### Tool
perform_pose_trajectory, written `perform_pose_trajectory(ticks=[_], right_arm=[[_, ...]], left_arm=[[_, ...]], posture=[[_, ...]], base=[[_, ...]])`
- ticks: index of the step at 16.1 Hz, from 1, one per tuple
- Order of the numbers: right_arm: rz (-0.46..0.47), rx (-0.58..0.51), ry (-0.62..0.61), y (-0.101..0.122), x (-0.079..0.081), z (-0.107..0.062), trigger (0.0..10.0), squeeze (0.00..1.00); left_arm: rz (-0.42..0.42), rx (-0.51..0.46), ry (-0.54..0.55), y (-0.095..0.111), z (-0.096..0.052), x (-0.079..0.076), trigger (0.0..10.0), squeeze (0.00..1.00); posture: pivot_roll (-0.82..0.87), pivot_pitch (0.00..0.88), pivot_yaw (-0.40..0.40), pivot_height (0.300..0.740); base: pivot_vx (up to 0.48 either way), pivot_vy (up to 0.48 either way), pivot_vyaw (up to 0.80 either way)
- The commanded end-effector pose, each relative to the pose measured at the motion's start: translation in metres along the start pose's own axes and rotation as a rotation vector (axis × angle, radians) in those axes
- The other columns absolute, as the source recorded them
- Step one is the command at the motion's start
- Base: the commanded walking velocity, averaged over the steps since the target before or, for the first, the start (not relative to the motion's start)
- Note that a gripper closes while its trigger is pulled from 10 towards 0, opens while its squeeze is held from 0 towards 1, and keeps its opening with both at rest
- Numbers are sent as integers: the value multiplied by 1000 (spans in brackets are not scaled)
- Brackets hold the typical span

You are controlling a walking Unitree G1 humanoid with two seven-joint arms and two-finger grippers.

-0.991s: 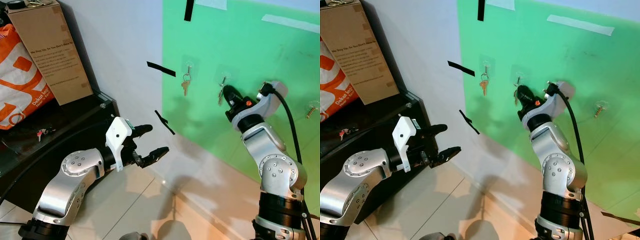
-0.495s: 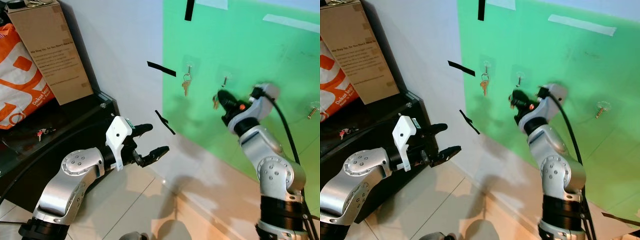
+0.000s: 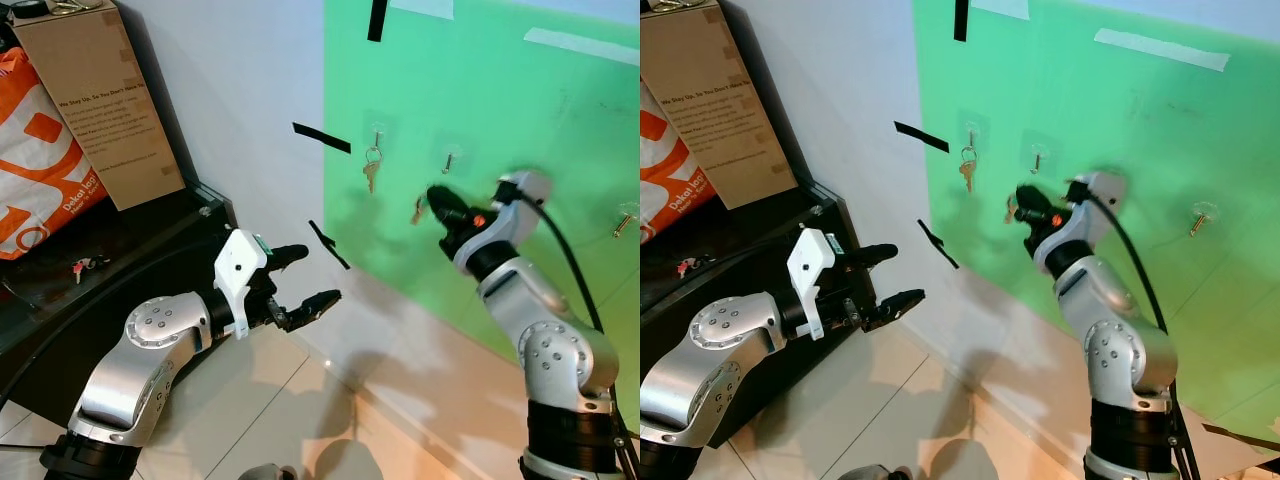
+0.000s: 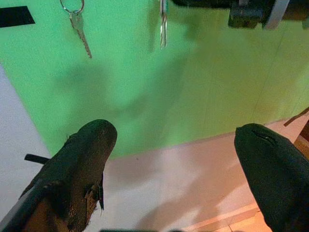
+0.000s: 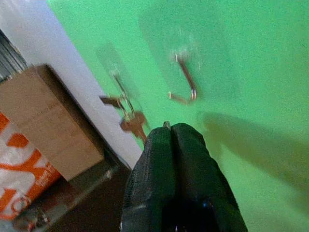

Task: Hang keys on a hook

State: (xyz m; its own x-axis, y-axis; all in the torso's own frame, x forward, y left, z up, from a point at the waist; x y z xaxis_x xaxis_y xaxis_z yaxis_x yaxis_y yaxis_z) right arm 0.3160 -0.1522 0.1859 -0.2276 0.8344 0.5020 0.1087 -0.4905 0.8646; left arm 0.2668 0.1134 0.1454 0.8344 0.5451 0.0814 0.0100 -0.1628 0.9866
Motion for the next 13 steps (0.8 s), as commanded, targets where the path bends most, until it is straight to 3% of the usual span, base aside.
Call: perform_pose_trajectory(ticks=[1, 11, 13], right_arm=[[14, -49, 28, 11, 6, 1, 10000, 0], [40, -97, 46, 21, 11, 2, 10000, 0], [27, -67, 37, 17, 9, 1, 10000, 0]], left_arm=[[3, 13, -6, -2, 1, 0, 10000, 0], [7, 16, -16, -3, 1, -1, 10000, 0], [7, 16, -15, -3, 1, -1, 10000, 0]], posture=[[-68, 0, 62, 740], [-68, 0, 63, 740], [-67, 0, 63, 740]], base=[[0, 0, 0], [0, 0, 0], [0, 0, 0]])
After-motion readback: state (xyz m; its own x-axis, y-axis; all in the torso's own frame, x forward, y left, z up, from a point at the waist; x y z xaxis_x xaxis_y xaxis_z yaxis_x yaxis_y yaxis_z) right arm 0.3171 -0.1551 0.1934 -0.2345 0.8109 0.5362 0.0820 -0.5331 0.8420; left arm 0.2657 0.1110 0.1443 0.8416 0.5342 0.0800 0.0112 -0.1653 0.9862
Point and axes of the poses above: a point about 5 cm out from each wrist's last joint towards the gripper, its own z axis pointing out of the wrist towards the gripper, its own y axis along the axis of the wrist's last joint, x = y × z, the point moved 2 cm from there along z, pointing out of the wrist towards the gripper, and after that the axes turned 3 degrees about z, right-handed, at the moved point
